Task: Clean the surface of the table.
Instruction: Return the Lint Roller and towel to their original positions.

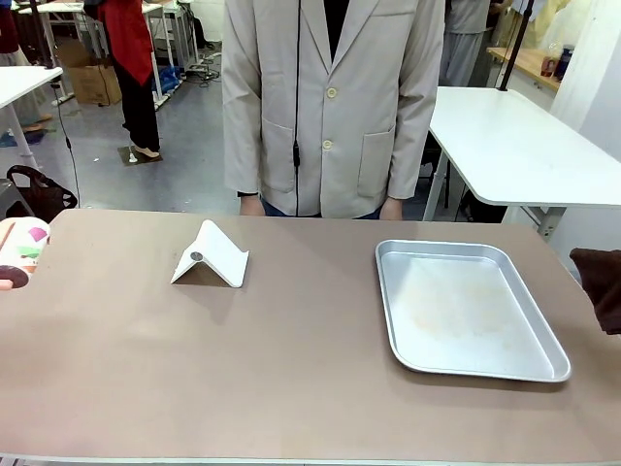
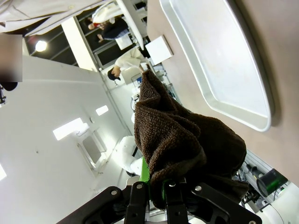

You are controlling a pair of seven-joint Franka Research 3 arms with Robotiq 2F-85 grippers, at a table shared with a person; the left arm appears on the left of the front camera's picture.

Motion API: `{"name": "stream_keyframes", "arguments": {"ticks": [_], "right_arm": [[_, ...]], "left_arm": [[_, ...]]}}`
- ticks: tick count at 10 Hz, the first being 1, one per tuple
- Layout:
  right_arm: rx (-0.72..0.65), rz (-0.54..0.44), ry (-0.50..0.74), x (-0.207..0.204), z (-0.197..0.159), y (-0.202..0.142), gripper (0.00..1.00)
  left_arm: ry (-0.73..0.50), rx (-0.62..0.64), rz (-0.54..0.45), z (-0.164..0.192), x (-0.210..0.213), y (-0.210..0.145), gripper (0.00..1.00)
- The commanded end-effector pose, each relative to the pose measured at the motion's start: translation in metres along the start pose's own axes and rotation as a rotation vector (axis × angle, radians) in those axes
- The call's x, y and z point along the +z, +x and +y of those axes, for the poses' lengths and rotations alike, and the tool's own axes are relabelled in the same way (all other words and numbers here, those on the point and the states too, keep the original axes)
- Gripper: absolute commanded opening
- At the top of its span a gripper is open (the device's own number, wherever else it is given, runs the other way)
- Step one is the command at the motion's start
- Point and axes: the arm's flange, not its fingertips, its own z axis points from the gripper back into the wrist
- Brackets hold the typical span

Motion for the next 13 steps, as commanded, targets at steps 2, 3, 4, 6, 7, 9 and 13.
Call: {"name": "stream_keyframes", "arguments": {"ticks": [2, 3, 4, 6, 7, 9, 13], "right_arm": [[0.133, 0.069, -0.078, -0.088, 0.065, -0.017, 0.11], [0.136, 0.106, -0.105, -0.13, 0.084, -0.016, 0.11], [0.12, 0.106, -0.147, -0.175, 0.095, -0.014, 0.11], [0.122, 0.053, -0.187, -0.255, 0.102, -0.012, 0.11], [0.122, 0.011, -0.175, -0.286, 0.101, -0.01, 0.11], [0.116, -0.055, -0.186, -0.344, 0.088, -0.001, 0.11], [0.044, -0.032, -0.121, -0.397, 0.04, 0.052, 0.11]], "left_arm": [[0.067, -0.107, 0.092, -0.079, -0.065, 0.047, 0.22], [0.091, -0.138, 0.126, -0.108, -0.091, 0.054, 0.22], [0.077, -0.149, 0.155, -0.137, -0.114, 0.055, 0.22], [0.087, -0.222, 0.204, -0.184, -0.166, 0.055, 0.22], [0.13, -0.22, 0.202, -0.199, -0.194, 0.057, 0.22], [0.194, -0.18, 0.185, -0.216, -0.253, 0.053, 0.22], [0.292, -0.124, 0.151, -0.179, -0.336, 0.059, 0.22]]}}
